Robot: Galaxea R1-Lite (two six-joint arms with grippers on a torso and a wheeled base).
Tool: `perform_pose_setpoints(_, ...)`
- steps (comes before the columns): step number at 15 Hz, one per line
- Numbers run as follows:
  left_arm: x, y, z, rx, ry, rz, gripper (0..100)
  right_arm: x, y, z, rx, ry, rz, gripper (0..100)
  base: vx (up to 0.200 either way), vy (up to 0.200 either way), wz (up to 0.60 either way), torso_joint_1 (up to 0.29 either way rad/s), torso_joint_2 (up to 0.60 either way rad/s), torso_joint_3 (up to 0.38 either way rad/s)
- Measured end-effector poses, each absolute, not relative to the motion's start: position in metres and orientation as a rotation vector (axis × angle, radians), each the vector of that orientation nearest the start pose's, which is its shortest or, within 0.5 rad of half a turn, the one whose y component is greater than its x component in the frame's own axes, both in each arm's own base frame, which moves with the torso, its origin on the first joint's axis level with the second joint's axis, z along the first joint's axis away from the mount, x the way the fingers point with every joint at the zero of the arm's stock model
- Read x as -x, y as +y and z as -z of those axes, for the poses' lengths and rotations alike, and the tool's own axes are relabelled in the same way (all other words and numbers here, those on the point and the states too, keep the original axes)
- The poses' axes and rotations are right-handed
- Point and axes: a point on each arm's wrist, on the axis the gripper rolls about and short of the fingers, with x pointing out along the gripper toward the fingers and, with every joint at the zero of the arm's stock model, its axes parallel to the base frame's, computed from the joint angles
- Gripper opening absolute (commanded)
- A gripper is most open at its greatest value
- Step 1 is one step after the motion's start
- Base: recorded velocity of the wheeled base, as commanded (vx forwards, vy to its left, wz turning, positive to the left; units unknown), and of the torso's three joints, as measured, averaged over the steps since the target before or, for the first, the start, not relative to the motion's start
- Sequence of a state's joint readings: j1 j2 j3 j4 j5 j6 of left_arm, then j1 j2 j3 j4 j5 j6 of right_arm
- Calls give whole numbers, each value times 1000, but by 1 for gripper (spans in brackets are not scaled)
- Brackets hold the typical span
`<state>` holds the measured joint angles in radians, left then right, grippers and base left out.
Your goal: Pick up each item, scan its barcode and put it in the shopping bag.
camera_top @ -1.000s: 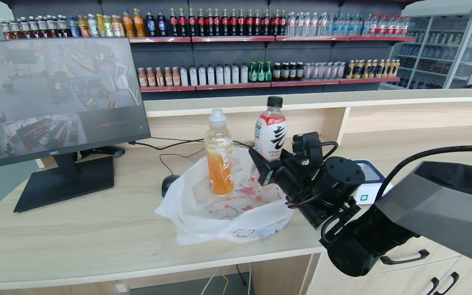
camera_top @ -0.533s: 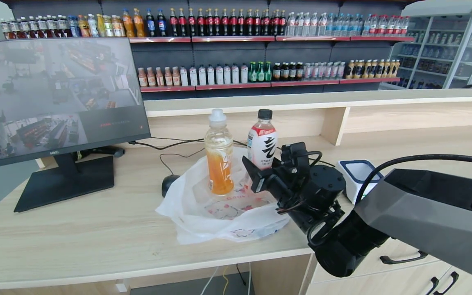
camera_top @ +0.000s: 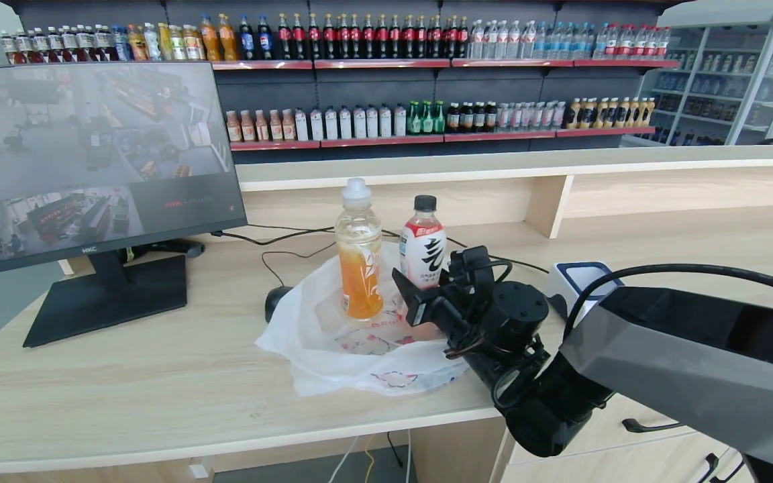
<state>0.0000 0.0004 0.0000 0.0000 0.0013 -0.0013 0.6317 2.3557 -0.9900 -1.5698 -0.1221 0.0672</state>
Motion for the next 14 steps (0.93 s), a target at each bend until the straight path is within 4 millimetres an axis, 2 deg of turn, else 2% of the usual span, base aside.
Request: perform_pose_setpoints(14,23,0,-75,1,0,-1,100,-337,244,-61,-121,-116,-514,0,0,0,0,0,0,0)
